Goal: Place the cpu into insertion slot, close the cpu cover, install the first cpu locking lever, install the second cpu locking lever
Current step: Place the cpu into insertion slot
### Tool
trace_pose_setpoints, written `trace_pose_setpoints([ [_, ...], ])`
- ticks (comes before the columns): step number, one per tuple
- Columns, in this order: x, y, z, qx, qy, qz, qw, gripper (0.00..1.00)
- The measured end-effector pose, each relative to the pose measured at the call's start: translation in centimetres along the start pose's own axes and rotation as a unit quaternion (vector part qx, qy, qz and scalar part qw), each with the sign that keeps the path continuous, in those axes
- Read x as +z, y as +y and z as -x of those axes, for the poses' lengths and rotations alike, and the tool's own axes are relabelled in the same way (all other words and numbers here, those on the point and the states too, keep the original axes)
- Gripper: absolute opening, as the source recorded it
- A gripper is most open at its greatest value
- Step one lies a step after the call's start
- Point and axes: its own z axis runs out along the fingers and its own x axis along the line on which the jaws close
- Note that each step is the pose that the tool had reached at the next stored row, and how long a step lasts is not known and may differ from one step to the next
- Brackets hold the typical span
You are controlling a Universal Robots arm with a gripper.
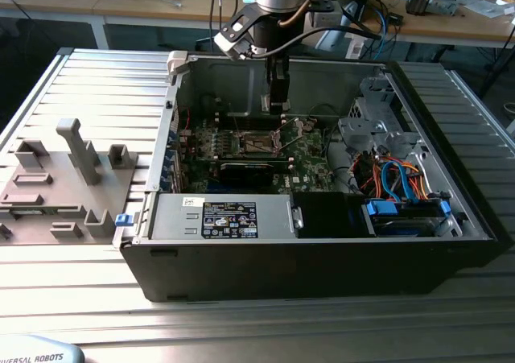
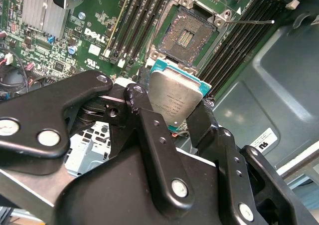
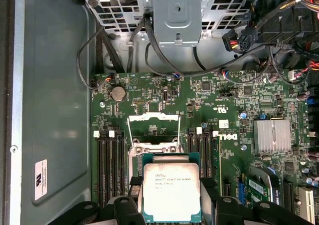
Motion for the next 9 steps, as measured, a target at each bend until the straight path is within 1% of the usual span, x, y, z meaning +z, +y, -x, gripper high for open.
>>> trace_pose_setpoints([
  [9,0.04,0.00,0.00,0.002,-0.0002,0.0000,1.0000,0.54],
])
